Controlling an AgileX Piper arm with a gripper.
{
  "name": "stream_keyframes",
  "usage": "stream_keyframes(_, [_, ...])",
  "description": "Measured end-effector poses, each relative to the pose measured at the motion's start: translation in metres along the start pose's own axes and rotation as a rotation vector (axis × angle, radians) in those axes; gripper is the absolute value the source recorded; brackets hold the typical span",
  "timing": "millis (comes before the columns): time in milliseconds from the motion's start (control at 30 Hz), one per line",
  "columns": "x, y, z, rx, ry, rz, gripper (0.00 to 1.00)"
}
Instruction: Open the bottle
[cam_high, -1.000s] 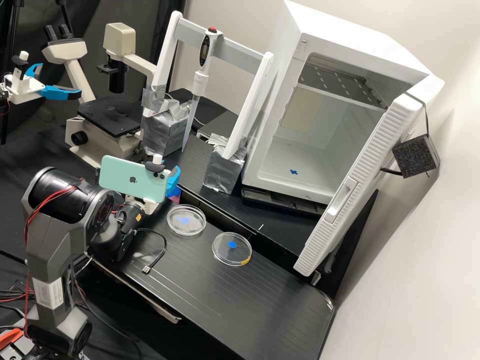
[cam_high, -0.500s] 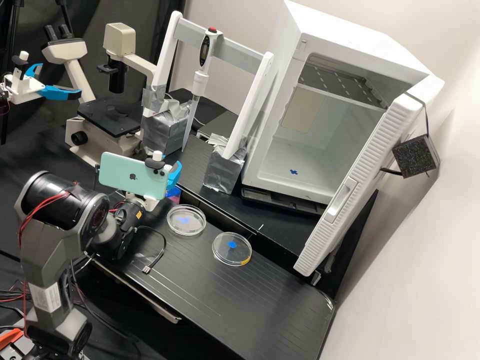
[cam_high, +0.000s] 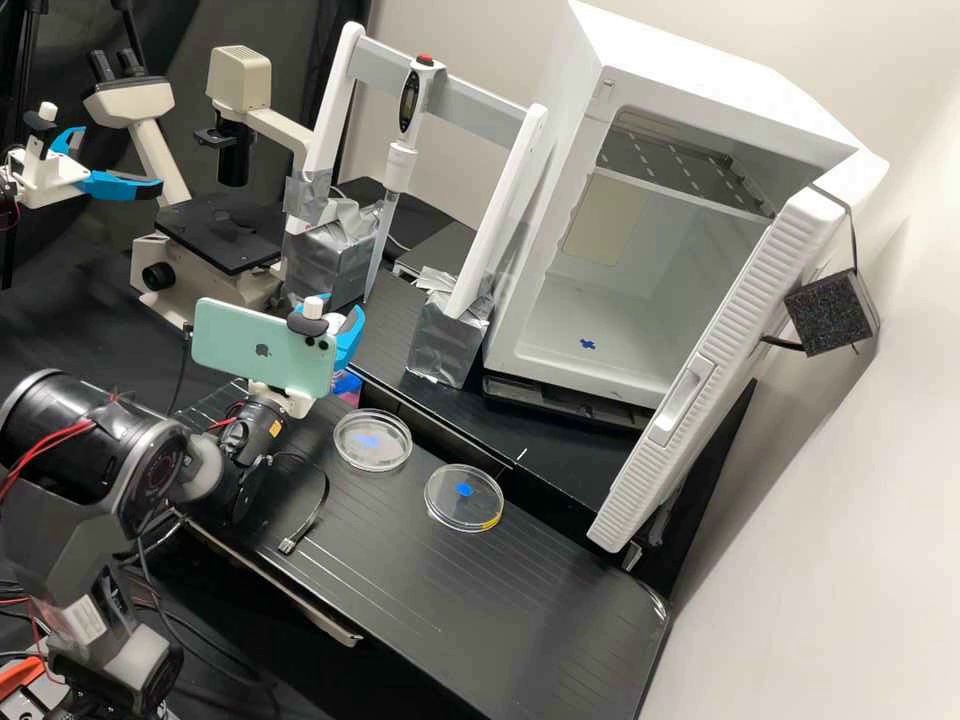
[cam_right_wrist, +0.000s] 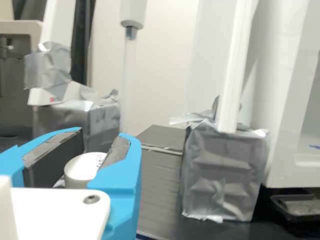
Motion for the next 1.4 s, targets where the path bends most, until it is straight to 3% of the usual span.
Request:
stream_keyframes(533, [-0.043,-0.008,0.012,0.021,-0.019,-0.055,0.0])
stream_keyframes(1133, [-0.048,-0.023,0.016,0.031,-0.042,-0.128,0.0])
stream_keyframes(1300, [-0.048,-0.025,0.016,0.017,-0.041,-0.139,0.0])
stream_keyframes(1333, [-0.048,-0.025,0.017,0.013,-0.041,-0.14,1.0])
stream_keyframes(1400, [-0.048,-0.026,0.017,0.014,-0.039,-0.14,1.0])
